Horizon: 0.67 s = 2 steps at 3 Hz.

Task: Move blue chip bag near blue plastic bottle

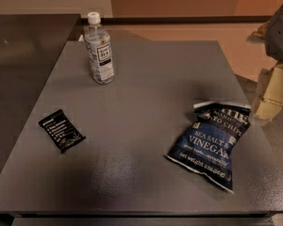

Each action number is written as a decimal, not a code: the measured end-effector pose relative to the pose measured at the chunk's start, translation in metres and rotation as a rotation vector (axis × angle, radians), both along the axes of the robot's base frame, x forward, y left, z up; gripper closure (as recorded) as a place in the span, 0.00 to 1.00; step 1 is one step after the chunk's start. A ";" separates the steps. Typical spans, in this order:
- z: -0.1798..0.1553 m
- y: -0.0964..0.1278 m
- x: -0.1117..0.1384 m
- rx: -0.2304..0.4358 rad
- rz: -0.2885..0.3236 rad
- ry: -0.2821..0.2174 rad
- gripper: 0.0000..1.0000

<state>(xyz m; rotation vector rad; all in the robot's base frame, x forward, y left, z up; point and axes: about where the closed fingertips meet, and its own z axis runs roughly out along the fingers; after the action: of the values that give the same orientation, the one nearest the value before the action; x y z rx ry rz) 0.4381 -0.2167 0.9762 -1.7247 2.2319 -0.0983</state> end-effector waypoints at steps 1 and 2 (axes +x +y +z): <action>0.000 0.000 0.000 0.000 0.000 0.000 0.00; -0.006 0.003 -0.001 0.002 0.045 0.011 0.00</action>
Offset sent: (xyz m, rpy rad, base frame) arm -0.0043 0.0073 -0.0227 0.0044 0.0553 0.1237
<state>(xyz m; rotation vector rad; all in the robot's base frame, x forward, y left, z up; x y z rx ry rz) 0.4369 -0.2132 0.9699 -1.7779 2.1986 -0.0766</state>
